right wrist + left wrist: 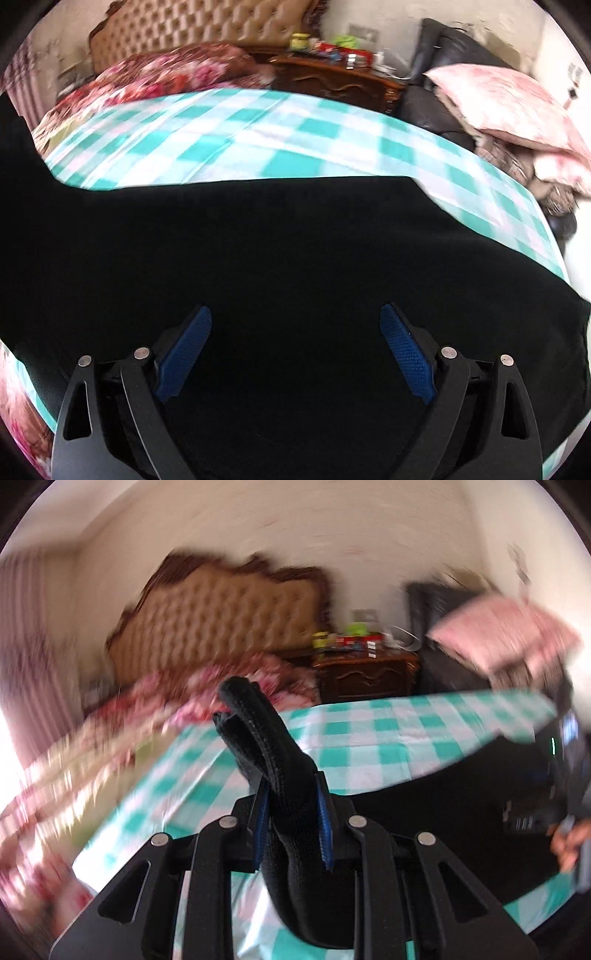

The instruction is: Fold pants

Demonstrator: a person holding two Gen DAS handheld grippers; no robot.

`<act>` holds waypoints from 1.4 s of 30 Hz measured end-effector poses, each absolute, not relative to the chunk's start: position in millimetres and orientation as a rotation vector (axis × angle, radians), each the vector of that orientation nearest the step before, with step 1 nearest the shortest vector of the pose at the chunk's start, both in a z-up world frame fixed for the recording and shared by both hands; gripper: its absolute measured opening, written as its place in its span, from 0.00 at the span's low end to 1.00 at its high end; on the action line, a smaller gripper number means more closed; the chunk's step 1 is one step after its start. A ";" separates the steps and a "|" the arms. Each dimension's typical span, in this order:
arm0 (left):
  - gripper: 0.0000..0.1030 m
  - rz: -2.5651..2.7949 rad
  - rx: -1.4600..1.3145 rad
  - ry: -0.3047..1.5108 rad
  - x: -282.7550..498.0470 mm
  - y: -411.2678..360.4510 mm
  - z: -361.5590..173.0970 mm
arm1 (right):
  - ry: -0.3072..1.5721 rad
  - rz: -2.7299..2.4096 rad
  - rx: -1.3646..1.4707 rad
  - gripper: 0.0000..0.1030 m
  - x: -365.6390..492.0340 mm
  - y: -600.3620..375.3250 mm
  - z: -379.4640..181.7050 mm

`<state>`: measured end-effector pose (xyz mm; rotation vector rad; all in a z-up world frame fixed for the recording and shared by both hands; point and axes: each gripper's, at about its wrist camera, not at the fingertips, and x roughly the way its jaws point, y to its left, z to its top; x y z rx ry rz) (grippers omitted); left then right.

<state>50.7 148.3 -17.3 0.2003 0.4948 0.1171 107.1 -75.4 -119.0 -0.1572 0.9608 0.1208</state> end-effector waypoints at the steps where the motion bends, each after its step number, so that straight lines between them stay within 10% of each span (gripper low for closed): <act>1: 0.22 0.090 0.281 0.480 50.0 119.7 -24.5 | 0.958 0.108 -0.149 0.86 107.4 -84.3 -116.7; 13: 0.16 -0.129 0.855 0.493 24.3 -35.2 -156.3 | 0.934 0.012 -0.080 0.87 99.9 -140.0 -110.7; 16: 0.27 -0.130 0.856 0.496 26.5 -33.1 -161.7 | 0.941 0.017 -0.077 0.87 100.1 -140.6 -113.7; 18: 0.55 -0.114 0.866 0.472 26.8 -30.9 -161.4 | 0.942 0.017 -0.080 0.87 100.2 -139.3 -115.2; 26: 0.59 -0.104 0.852 0.491 33.7 -29.4 -167.2 | 0.966 0.068 0.010 0.87 100.2 -145.4 -111.7; 33: 0.17 -0.105 0.774 0.521 48.0 -21.7 -169.3 | 1.073 0.310 0.300 0.87 110.1 -153.8 -104.7; 42: 0.13 -0.110 0.660 0.464 39.8 -2.1 -139.2 | 1.355 0.630 0.545 0.87 145.2 -97.2 -123.1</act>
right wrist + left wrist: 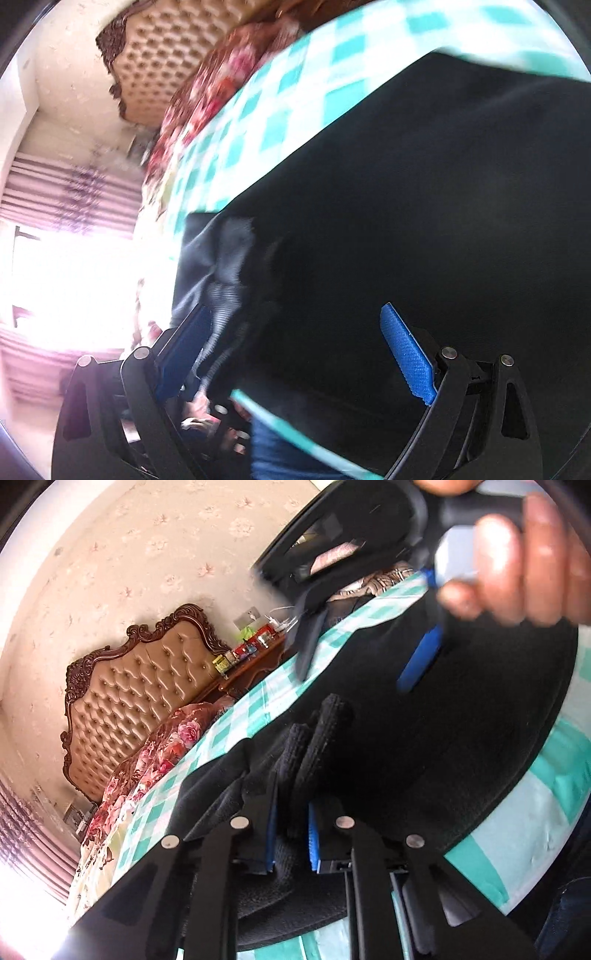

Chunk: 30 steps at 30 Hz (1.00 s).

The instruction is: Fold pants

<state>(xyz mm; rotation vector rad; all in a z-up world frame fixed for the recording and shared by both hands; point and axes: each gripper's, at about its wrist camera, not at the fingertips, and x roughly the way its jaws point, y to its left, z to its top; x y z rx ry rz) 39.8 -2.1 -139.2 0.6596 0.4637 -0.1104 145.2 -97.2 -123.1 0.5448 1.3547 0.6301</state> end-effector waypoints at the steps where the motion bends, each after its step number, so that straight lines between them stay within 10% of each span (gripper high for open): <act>1: 0.13 -0.110 0.657 0.459 38.9 -2.5 -138.1 | 1.369 0.638 0.533 0.87 147.8 -88.9 -123.6; 6: 0.12 -0.108 0.658 0.426 36.9 -2.6 -132.6 | 1.397 0.691 0.466 0.85 170.1 -36.7 -126.6; 10: 0.11 -0.105 0.698 0.404 29.3 -17.8 -137.5 | 1.323 0.667 0.398 0.23 183.7 -31.8 -113.8; 30: 0.12 -0.313 0.943 0.329 22.8 -143.1 -185.2 | 1.137 0.577 0.324 0.17 164.0 -157.6 -118.5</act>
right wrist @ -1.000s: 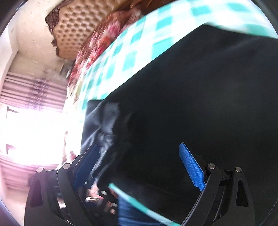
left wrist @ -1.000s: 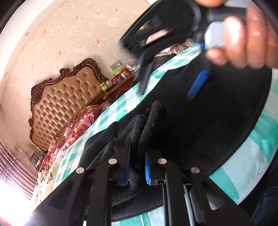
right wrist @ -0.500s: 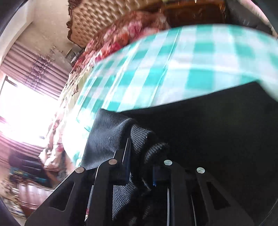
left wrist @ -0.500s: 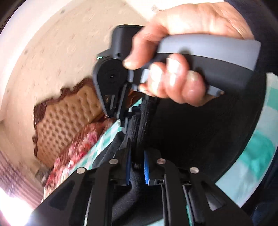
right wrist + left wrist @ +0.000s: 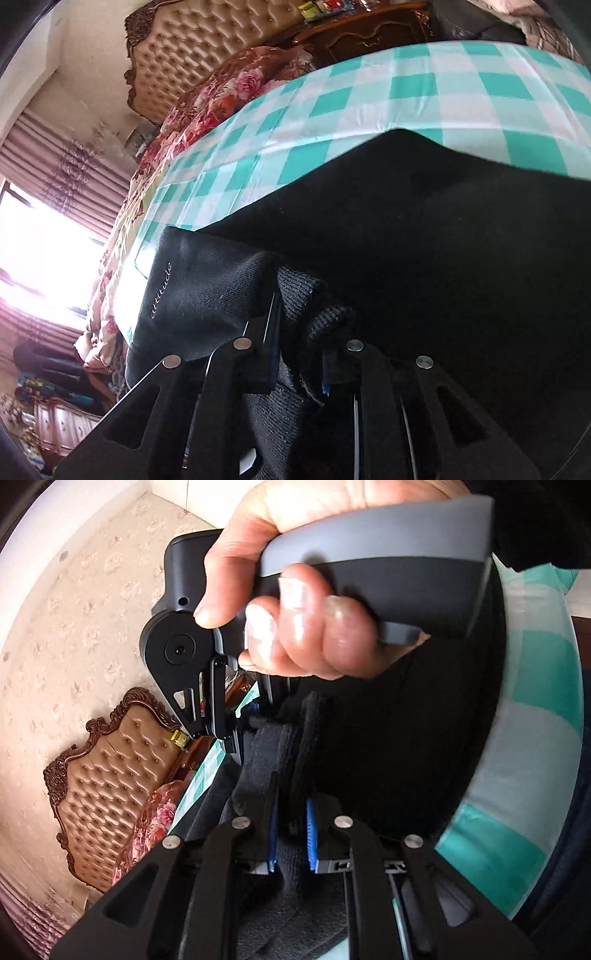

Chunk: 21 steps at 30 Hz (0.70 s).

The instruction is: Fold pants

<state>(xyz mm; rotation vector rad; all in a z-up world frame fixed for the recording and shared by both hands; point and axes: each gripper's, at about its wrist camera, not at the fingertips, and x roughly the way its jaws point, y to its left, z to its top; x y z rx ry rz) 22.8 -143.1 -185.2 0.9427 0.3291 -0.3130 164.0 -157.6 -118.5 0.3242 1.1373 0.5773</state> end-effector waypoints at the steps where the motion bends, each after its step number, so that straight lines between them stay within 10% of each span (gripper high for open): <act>1: 0.12 -0.298 0.947 0.320 20.7 -145.1 -185.0 | 1.119 0.580 0.305 0.17 163.1 -154.6 -113.8; 10: 0.19 -0.284 0.962 0.340 24.8 -152.9 -189.5 | 1.068 0.541 0.234 0.17 162.2 -147.9 -120.3; 13: 0.67 -0.334 0.878 0.312 15.5 -146.1 -172.5 | 1.059 0.493 0.220 0.17 162.8 -151.6 -119.4; 17: 0.66 -0.417 0.664 0.324 -8.5 -117.8 -134.7 | 1.013 0.410 0.165 0.19 154.7 -153.4 -106.2; 21: 0.44 -0.339 0.332 0.391 -2.0 -36.0 -86.2 | 0.911 0.246 0.163 0.36 126.6 -168.2 -75.2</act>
